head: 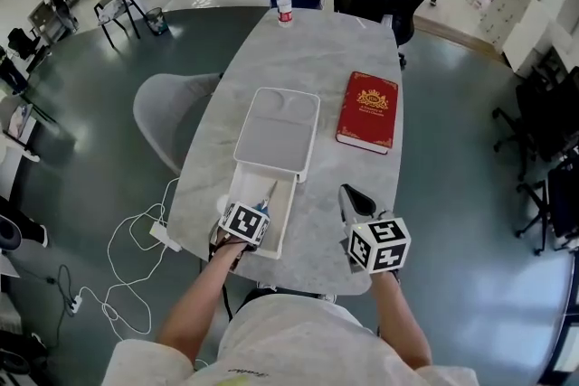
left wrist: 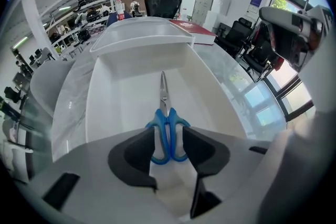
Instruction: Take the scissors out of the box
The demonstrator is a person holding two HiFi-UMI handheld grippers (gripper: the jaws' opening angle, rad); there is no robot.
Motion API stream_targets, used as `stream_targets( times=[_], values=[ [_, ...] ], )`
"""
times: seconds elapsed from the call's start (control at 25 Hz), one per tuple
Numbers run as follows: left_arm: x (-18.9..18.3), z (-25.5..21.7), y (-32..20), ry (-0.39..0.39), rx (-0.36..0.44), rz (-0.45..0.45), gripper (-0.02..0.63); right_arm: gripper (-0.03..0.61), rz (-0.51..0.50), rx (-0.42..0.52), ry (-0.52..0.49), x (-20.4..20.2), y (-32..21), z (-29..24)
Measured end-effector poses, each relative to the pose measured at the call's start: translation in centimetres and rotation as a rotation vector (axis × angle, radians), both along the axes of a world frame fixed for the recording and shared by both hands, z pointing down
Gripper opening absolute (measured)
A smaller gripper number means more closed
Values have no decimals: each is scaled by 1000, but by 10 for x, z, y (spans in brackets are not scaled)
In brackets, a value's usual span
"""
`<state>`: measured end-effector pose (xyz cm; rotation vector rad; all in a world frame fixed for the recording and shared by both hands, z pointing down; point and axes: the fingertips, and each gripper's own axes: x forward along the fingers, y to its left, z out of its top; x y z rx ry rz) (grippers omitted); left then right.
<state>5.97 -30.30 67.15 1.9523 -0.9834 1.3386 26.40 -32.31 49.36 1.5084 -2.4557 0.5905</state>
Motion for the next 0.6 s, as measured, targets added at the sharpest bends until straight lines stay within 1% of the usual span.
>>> stream_targets(
  times=[0.12,0.28,0.48,0.6],
  values=[
    [1,3,-2,-8,-5,0,155,5,-4,-4,1,2,-2,2],
    [-2,7,2,-11,-33,-12,153,5,-10,-4,-2,0,-1,0],
    [-3,10,4,-15,-47,-17,152,5,-4,-5,-6,1,1,1],
    [-4,10,3,-2,-51,-34,146,5,7,-12,-13,3,4,2]
  ],
)
